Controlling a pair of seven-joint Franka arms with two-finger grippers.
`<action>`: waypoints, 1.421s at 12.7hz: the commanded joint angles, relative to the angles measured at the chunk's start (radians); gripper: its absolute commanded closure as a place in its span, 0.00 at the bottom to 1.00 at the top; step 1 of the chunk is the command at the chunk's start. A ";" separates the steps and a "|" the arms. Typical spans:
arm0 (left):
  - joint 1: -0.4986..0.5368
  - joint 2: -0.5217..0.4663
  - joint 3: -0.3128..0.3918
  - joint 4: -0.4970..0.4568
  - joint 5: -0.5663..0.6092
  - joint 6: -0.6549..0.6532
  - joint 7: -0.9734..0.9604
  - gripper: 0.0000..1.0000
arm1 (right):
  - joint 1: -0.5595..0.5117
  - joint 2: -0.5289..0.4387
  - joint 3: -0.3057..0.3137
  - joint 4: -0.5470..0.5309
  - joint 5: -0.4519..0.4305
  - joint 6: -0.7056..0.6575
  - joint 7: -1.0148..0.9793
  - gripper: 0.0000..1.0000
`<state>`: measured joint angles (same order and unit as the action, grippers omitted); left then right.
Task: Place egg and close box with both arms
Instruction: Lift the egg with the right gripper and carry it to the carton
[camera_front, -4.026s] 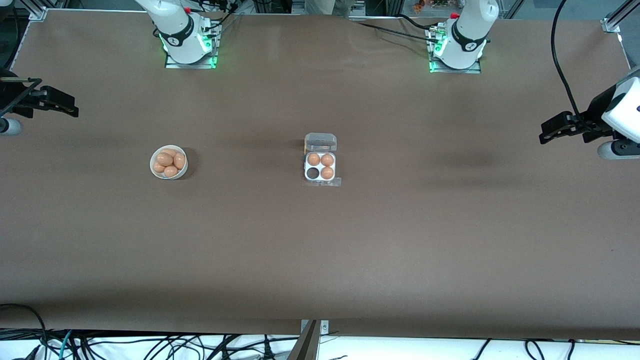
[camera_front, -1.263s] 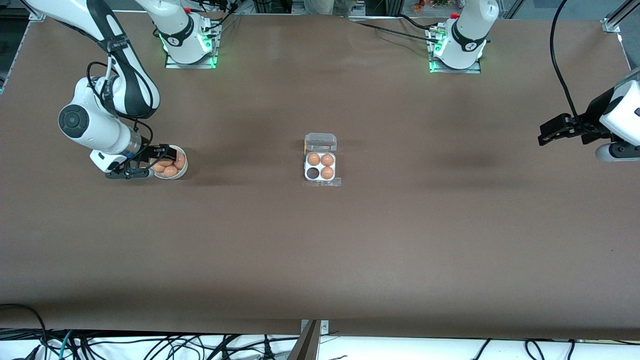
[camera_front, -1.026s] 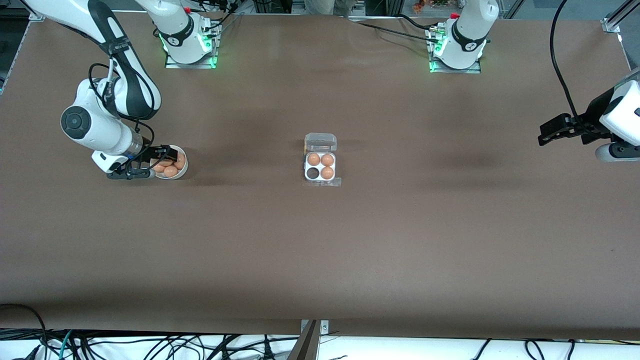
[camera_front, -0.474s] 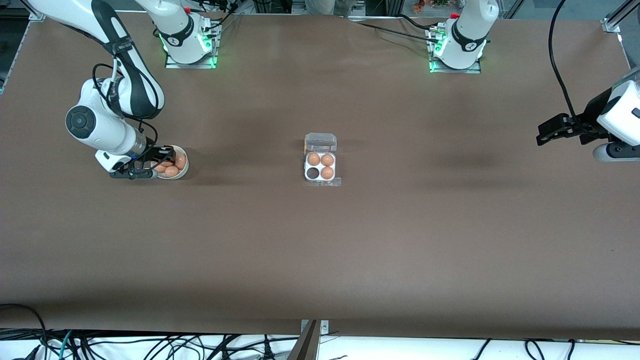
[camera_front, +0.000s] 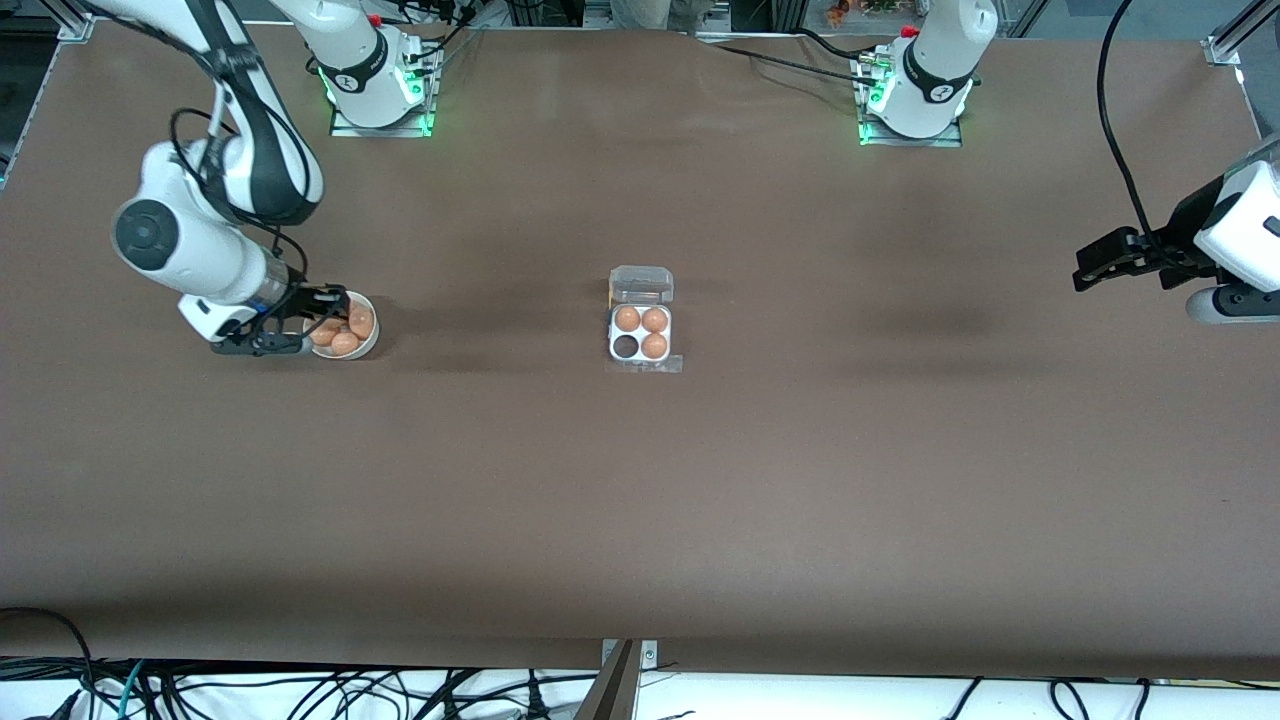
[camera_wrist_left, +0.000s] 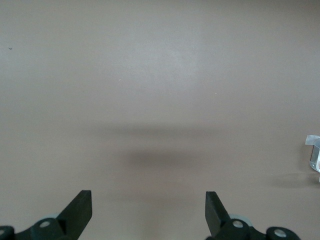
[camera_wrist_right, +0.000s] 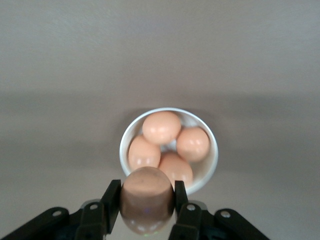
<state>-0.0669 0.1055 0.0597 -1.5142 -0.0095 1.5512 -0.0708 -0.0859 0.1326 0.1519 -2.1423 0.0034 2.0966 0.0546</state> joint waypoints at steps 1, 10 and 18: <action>0.002 0.008 0.000 0.017 0.003 0.001 0.025 0.00 | -0.003 -0.027 -0.014 0.277 0.010 -0.334 0.004 1.00; 0.004 0.008 0.000 0.017 0.003 0.001 0.025 0.00 | 0.067 0.079 -0.008 0.713 0.012 -0.689 0.148 1.00; 0.002 0.014 0.000 0.017 0.003 0.001 0.025 0.00 | 0.506 0.456 -0.008 0.837 0.000 -0.287 0.689 1.00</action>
<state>-0.0657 0.1130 0.0601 -1.5138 -0.0095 1.5521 -0.0708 0.3739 0.4723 0.1529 -1.4265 0.0107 1.8001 0.6792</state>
